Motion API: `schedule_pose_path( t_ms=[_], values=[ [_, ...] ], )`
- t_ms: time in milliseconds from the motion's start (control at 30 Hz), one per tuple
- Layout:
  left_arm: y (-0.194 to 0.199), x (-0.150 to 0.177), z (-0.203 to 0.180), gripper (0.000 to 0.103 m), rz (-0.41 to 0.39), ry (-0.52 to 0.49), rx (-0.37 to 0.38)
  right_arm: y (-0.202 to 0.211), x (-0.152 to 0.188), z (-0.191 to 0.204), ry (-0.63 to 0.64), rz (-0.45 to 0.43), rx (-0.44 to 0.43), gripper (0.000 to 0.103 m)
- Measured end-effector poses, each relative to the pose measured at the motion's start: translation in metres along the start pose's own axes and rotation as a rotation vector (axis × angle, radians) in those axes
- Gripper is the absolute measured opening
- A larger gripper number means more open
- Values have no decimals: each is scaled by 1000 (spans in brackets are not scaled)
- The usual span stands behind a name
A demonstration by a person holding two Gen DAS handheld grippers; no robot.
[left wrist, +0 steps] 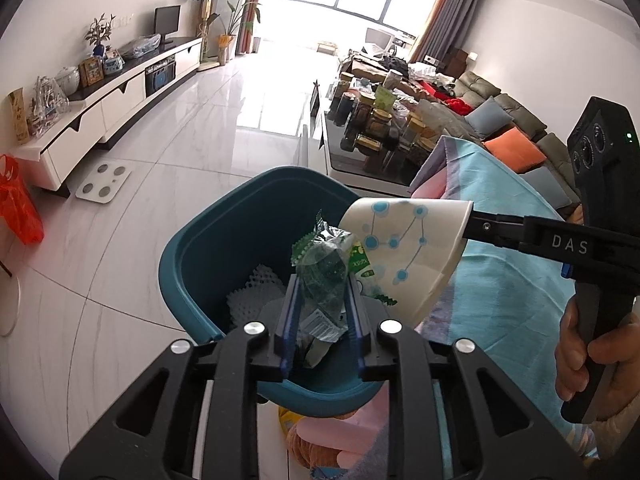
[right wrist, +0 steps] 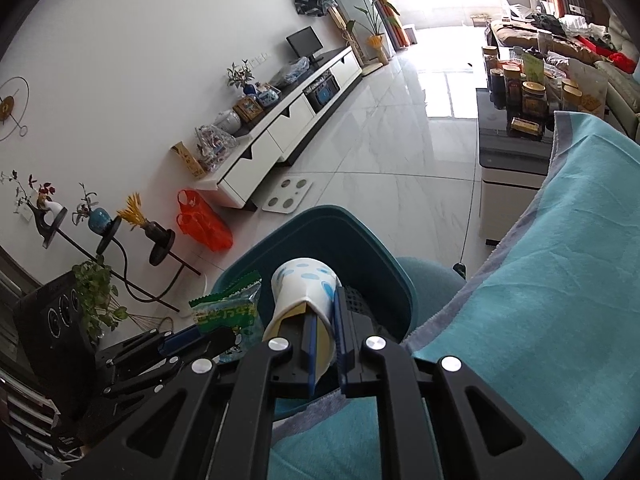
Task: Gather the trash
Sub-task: 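Open both grippers to drop the bottle and cup into the bin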
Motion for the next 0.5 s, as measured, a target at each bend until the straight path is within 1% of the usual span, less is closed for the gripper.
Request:
schedule_pose_path(
  t_ms=[33, 67, 100, 200, 267, 367, 433, 500],
  values=[
    [-2, 0, 1, 23, 5, 6, -1, -2, 0, 0, -1, 2, 3, 12],
    [-4, 1, 2, 27, 10, 11, -1, -4, 1, 0, -5, 5, 7, 13],
    [-6, 2, 4, 29, 16, 22, 0, -5, 1, -1, -8, 7, 9, 15],
    [-15, 3, 8, 31, 33, 47, 4, -7, 3, -2, -10, 13, 10, 17],
    [-19, 4, 11, 34, 40, 64, 6, -7, 5, -4, -14, 12, 11, 20],
    [-23, 7, 14, 36, 47, 74, 2, -4, 7, -8, -21, 7, 7, 21],
    [-23, 7, 14, 41, 43, 68, -1, 0, 7, -8, -22, 1, 2, 21],
    [-21, 7, 12, 42, 36, 58, -6, 5, 8, -9, -21, -5, -6, 22]
  ],
)
Point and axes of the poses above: each gripper's, at about its wrist camera, not at the fingertips, and y roughly against the way its jaws point, z to its left, x to its underside, the point moved 7 cm from there along -y, roughly the way its jaws point, and after that the axes turned 4 degrees about y, right-handed, at the moved point
